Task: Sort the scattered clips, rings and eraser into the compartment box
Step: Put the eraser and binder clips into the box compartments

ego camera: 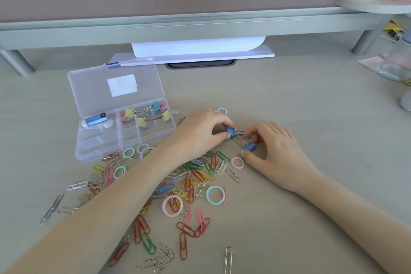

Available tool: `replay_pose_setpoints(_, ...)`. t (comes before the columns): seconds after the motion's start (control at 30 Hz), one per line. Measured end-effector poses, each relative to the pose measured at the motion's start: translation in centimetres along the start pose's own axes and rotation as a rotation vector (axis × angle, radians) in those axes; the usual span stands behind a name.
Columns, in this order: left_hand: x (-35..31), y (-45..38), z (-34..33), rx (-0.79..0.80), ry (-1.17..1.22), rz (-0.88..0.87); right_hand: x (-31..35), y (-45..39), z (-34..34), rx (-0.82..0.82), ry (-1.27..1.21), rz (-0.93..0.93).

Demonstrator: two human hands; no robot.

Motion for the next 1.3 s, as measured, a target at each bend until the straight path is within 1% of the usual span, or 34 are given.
replay_pose_setpoints(0.13,0.7,1.4,2.8,-0.113,0.017,0.023,0.1,-0.1,0.2,-0.007,-0.040,0.022)
replay_pose_setpoints(0.2,2.3,2.5,5.2,-0.186,0.015,0.068,0.1,-0.1,0.5,-0.012,-0.118,0.009)
replay_pose_setpoints(0.27,4.8,3.8,7.7,-0.261,0.013,0.134,0.4,-0.3,1.2,-0.051,-0.225,0.014)
replay_pose_setpoints(0.33,8.0,5.1,9.8,-0.346,0.035,0.235,1.2,-1.0,1.9,-0.104,-0.280,0.050)
replay_pose_setpoints(0.4,11.0,6.2,11.1,-0.416,0.020,0.354,2.4,-2.0,1.9,-0.110,-0.313,0.079)
replay_pose_setpoints(0.47,12.7,6.5,11.6,-0.441,-0.009,0.405,3.9,-3.7,1.1,-0.094,-0.334,0.119)
replay_pose_setpoints(0.57,13.3,6.1,11.5,-0.449,-0.021,0.368,6.5,-6.7,-0.9,-0.071,-0.335,0.184)
replay_pose_setpoints(0.73,13.5,5.4,10.9,-0.437,-0.103,0.287,9.3,-11.2,-5.4,0.039,-0.302,0.158)
replay_pose_setpoints(0.87,13.5,5.3,10.9,-0.417,-0.147,0.247,9.9,-12.2,-7.6,0.111,-0.250,0.172)
replay_pose_setpoints(1.0,13.4,5.5,10.9,-0.389,-0.167,0.208,10.0,-12.2,-8.2,0.128,-0.231,0.184)
replay_pose_setpoints(1.17,12.7,5.5,10.7,-0.394,-0.314,0.103,10.2,-11.9,-8.4,0.119,-0.200,0.204)
replay_pose_setpoints(1.3,12.5,5.4,10.6,-0.394,-0.357,0.067,10.4,-11.5,-8.4,0.084,-0.177,0.237)
Point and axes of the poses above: each hand's wrist, its own y-axis away from the middle knuckle, its own z-axis out of the back of the hand, x = y × z, the point moved 7 cm from there along -y, towards the middle knuckle, and after that the axes turned 3 degrees about -y, right-handed, at the moved point
